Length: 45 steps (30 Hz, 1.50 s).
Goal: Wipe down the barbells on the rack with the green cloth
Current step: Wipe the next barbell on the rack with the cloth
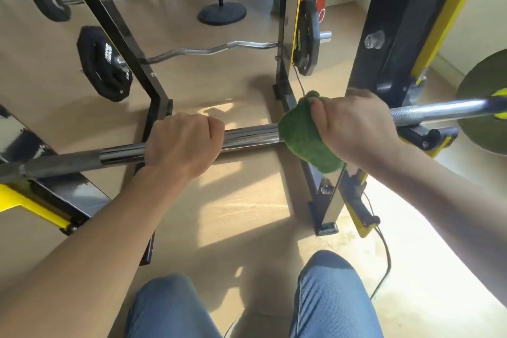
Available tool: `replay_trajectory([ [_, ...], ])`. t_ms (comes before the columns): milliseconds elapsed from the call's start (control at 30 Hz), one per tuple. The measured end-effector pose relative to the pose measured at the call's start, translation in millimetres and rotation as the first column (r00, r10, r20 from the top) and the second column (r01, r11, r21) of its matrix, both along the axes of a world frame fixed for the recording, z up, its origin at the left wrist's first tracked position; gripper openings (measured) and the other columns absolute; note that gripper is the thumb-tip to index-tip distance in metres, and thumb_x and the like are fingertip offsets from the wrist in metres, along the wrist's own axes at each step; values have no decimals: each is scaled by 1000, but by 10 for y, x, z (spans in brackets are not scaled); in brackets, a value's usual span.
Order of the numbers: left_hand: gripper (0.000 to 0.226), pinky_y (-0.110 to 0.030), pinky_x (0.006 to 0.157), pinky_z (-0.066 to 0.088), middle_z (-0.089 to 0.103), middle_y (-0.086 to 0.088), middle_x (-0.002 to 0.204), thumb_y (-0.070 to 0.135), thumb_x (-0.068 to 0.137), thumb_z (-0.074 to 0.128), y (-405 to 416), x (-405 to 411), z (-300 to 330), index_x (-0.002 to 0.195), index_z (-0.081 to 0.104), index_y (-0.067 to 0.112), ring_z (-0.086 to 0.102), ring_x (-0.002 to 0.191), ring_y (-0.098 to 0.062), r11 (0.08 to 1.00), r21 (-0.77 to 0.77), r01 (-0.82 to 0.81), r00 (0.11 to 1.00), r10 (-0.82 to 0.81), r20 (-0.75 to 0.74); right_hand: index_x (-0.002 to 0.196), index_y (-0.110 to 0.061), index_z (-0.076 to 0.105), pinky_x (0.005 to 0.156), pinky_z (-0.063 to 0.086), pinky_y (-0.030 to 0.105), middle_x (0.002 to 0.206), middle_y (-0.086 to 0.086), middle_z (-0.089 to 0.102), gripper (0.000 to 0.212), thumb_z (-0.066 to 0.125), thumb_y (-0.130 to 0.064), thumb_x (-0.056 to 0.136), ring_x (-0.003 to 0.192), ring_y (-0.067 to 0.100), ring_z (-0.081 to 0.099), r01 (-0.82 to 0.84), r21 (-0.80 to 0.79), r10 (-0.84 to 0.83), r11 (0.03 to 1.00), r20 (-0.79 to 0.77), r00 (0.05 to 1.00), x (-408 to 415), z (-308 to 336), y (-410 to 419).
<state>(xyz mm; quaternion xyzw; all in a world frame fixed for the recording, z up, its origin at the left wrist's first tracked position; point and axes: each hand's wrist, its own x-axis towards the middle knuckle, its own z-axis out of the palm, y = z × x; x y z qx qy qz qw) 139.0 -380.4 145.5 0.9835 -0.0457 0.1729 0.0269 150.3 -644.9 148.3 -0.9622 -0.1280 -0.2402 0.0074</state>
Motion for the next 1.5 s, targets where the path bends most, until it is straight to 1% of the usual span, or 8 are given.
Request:
replay_trajectory([
  [200, 56, -29, 45, 35, 53, -8, 55, 34, 102, 25, -94, -12, 20, 56, 50, 13, 43, 44, -21, 998, 43, -38, 999, 37, 19, 88, -10, 62, 61, 36, 31, 72, 8, 56, 50, 21, -33, 104, 64, 25, 53, 104, -117, -135, 988, -299, 945, 123, 211, 352],
  [400, 52, -35, 50, 49, 62, -10, 63, 32, 102, 26, -76, -12, 40, 56, 46, 15, 54, 51, -25, 999, 32, -18, 1000, 18, 10, 149, -14, 36, 112, 34, 47, 135, 11, 52, 73, 31, -56, 89, 140, 32, 38, 258, 28, -81, 966, -912, 402, 636, 388, 554],
  [600, 50, -32, 52, 32, 56, -9, 64, 32, 101, 25, -84, -6, 18, 53, 36, 19, 46, 55, -26, 999, 30, -24, 1000, 24, 19, 66, -16, 53, 66, 44, 36, 65, 5, 59, 51, 23, -35, 103, 70, 31, 64, 105, 110, -88, 988, -152, 984, 26, 81, 554],
  [867, 57, -28, 46, 42, 50, -6, 52, 34, 104, 26, -118, -34, 19, 52, 42, 16, 47, 45, -21, 999, -4, -48, 999, 48, 2, 69, -16, 52, 72, 39, 37, 65, 2, 54, 42, 30, -29, 103, 65, 28, 52, 118, 197, -150, 973, 156, 976, -193, -200, 711],
  [1100, 58, -31, 49, 50, 50, -6, 51, 37, 101, 19, -95, -29, 12, 53, 44, 15, 49, 44, -21, 999, -34, -21, 999, 22, 30, 132, -14, 52, 104, 38, 45, 136, 16, 51, 52, 29, -43, 94, 127, 34, 48, 191, 47, -65, 980, -840, 538, 436, 318, 596],
  [1200, 55, -30, 49, 48, 58, -9, 58, 37, 98, 19, -82, -31, 5, 52, 41, 16, 49, 46, -21, 1000, -24, -12, 998, 14, 58, 100, -20, 59, 106, 42, 49, 104, 13, 51, 38, 41, -46, 79, 125, 33, 51, 260, 67, -55, 963, -899, 435, 622, 345, 647],
  [1367, 52, -27, 48, 35, 53, -11, 58, 33, 101, 25, -94, -38, 13, 53, 38, 18, 43, 47, -22, 1000, -15, 9, 997, -8, 75, 90, -14, 62, 73, 39, 37, 80, 9, 60, 38, 29, -29, 102, 88, 34, 64, 163, 115, -135, 980, -221, 966, 76, 52, 687],
  [1500, 49, -30, 51, 29, 35, 0, 49, 33, 100, 24, -102, -44, 24, 54, 36, 20, 33, 44, -18, 1000, 10, -14, 999, 14, 46, 81, -13, 58, 87, 40, 43, 78, 5, 58, 35, 33, -25, 102, 77, 30, 51, 99, 331, -176, 938, 211, 962, -279, -313, 801],
])
